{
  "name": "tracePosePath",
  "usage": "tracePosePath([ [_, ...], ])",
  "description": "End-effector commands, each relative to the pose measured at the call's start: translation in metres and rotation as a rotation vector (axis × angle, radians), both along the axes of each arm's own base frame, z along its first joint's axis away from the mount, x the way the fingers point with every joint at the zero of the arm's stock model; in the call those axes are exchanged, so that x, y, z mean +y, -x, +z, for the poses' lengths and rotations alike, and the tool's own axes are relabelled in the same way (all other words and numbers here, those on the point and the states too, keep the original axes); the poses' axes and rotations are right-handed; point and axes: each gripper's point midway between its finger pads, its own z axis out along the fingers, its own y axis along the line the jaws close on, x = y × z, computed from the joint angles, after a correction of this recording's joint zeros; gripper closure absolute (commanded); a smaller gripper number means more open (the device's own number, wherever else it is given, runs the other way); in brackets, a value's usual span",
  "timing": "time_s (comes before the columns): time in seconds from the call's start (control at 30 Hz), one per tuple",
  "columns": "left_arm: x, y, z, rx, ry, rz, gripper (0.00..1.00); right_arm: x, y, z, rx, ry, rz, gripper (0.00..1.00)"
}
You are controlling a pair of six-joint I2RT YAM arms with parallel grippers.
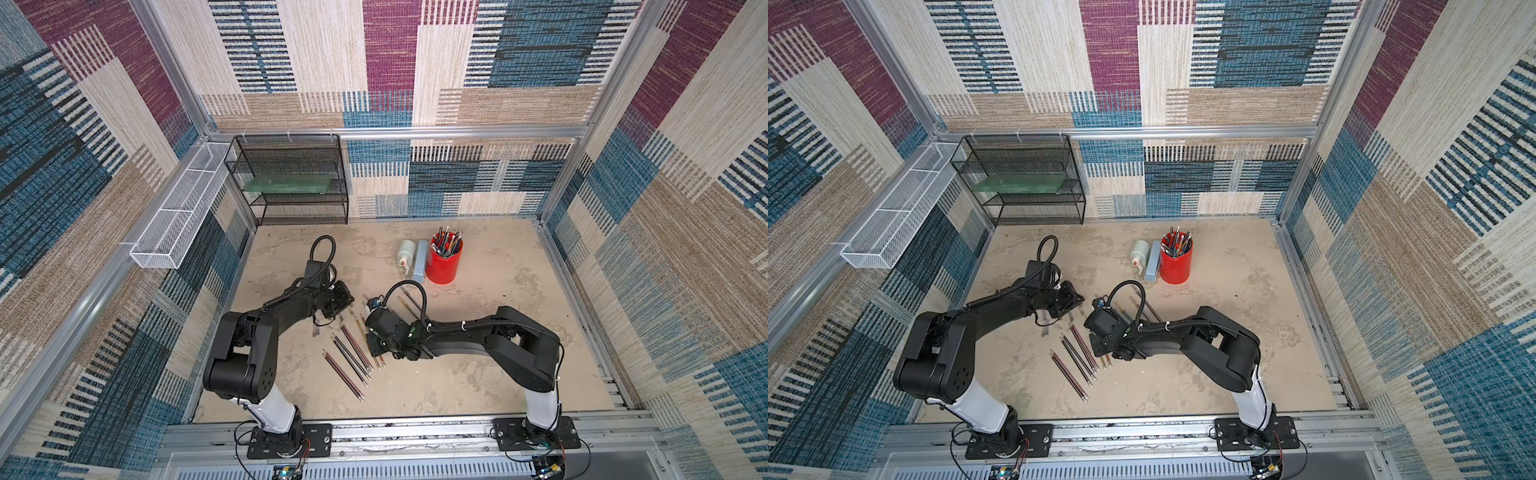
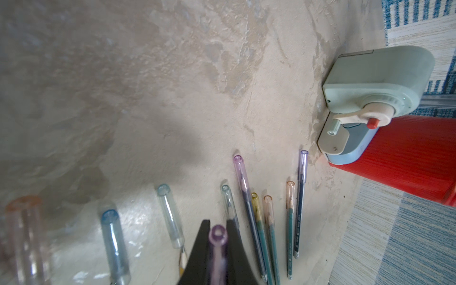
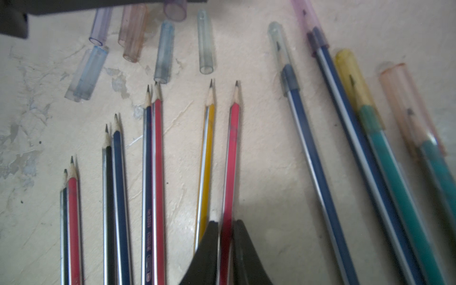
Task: Remove the protective cover of the pencils
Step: Place the pencil at the center of the board, then place the protective sleeve at the center of the board.
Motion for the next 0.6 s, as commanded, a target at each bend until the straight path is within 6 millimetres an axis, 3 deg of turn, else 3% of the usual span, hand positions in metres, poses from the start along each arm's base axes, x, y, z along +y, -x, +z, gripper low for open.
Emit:
tracePosePath([
  [0.0, -0.003, -0.003, 0.002, -0.017, -0.002, -0.028, 1.0, 0.005, 0.0, 0.006, -0.005, -0.013, 0.006, 0.82],
  [0.57, -0.002, -0.001, -0.023, 0.108, -0.076, -0.052, 1.0, 0.003, -0.006, 0.019, -0.033, -0.012, -0.015, 0.82],
])
